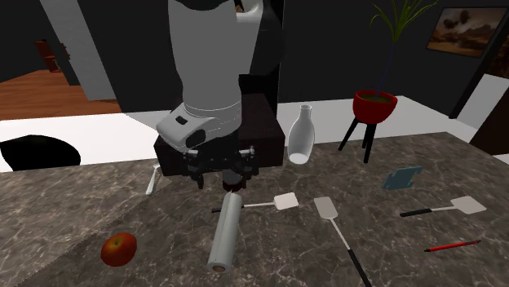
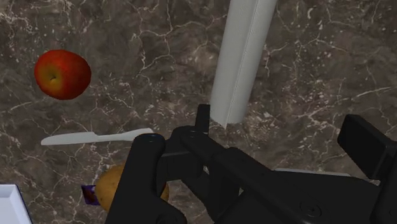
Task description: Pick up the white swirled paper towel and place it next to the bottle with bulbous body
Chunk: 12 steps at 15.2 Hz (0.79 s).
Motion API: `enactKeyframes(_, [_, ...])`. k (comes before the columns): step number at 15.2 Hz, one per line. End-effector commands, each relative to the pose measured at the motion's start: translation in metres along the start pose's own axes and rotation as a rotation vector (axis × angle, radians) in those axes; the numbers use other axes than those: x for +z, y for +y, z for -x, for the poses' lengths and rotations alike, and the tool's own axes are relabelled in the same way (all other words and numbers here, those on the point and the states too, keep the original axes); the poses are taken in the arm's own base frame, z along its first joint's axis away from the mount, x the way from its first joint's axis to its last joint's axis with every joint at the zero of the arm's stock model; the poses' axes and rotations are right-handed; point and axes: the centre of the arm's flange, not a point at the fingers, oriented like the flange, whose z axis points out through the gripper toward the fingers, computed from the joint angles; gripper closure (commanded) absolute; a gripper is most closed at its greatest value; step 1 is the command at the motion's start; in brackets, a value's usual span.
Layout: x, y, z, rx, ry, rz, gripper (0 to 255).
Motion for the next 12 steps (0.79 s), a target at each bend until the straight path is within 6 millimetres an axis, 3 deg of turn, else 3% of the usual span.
enactKeyframes(1, [0.02,-0.001,0.015,0.013,-0.016,0.0,0])
enactKeyframes(5, [0.057,-0.001,0.041,0.036,-0.046,-0.001,0])
enactKeyframes(12, [0.094,-0.001,0.042,0.036,-0.046,-0.001,0])
